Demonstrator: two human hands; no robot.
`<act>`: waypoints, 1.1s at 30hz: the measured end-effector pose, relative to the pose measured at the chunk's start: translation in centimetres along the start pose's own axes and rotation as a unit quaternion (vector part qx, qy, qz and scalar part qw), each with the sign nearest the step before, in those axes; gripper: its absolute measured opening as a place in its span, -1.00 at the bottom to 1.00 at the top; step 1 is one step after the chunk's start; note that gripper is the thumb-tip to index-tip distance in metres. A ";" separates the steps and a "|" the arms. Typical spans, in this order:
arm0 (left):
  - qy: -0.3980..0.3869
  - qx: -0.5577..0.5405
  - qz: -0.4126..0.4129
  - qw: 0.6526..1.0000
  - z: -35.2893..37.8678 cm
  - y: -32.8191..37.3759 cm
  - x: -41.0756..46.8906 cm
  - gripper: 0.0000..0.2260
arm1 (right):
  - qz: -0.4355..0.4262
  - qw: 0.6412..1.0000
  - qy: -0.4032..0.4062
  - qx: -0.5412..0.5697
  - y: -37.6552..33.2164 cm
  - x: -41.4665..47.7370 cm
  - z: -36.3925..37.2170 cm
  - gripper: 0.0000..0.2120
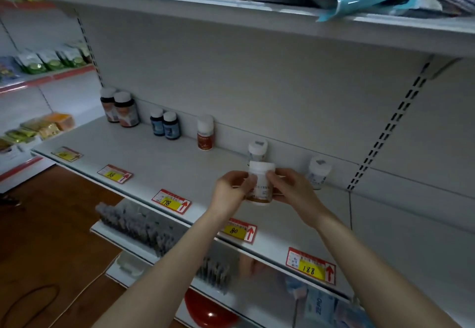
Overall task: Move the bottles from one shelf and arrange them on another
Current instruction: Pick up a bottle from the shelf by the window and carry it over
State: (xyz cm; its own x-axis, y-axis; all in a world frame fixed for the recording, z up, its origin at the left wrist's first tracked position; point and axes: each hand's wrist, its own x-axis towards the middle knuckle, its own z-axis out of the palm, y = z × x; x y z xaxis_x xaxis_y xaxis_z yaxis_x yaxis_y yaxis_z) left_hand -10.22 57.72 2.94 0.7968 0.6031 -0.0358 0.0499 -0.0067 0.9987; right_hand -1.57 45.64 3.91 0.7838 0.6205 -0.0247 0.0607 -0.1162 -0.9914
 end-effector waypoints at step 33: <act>-0.168 0.179 0.037 0.969 0.1 -4.6 8.8 -0.80 | 0.072 0.960 0.259 -0.074 5.2 5.6 2.9 -0.69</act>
State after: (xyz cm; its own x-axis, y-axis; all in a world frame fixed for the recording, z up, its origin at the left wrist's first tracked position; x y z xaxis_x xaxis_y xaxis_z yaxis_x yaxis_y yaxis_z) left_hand -3.39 62.93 -2.02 0.9542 0.2973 -0.0345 0.1431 -0.3520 0.9250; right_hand 1.35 50.81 -1.75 0.9907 0.1243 -0.0553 -0.0149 -0.3048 -0.9523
